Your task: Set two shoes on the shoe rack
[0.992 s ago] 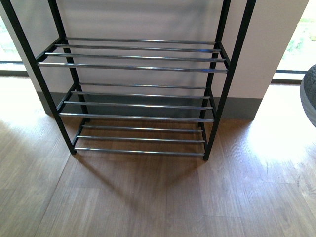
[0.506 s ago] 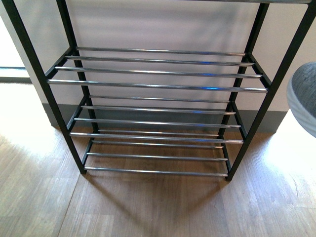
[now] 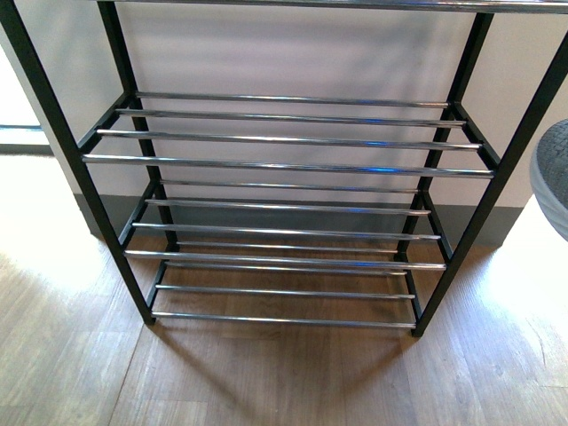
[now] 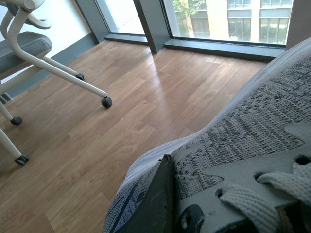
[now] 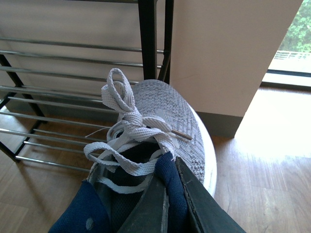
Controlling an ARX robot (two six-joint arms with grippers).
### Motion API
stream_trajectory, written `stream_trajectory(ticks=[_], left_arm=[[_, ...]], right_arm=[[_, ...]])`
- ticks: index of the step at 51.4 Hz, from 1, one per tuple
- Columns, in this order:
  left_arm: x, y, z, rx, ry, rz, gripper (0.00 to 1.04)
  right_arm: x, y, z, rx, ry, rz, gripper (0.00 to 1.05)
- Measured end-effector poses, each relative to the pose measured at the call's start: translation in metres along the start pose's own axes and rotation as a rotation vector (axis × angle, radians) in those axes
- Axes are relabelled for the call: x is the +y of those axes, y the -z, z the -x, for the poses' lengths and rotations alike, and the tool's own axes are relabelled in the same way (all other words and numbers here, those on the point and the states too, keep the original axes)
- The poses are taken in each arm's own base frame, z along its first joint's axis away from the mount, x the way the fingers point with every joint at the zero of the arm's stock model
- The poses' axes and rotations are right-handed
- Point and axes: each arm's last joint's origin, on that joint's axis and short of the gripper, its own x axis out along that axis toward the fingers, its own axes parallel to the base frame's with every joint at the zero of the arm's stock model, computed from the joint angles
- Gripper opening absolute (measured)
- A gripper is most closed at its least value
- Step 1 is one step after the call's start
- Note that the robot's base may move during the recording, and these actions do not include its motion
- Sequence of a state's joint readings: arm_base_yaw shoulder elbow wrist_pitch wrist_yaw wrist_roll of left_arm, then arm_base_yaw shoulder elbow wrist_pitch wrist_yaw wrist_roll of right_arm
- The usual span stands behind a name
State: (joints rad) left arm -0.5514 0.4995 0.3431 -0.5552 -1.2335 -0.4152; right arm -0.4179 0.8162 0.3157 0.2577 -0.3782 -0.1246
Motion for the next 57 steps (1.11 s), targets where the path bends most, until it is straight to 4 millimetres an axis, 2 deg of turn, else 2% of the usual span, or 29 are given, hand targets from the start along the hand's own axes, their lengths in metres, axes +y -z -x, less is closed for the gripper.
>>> stream_trajectory(ticks=[57], left_arm=[[-0.0002, 0.0005, -0.0001, 0.001, 0.0, -0.003, 0.02]], right_arm=[[0.0001, 0.0005, 0.0, 0.002, -0.001, -0.001, 0.01]])
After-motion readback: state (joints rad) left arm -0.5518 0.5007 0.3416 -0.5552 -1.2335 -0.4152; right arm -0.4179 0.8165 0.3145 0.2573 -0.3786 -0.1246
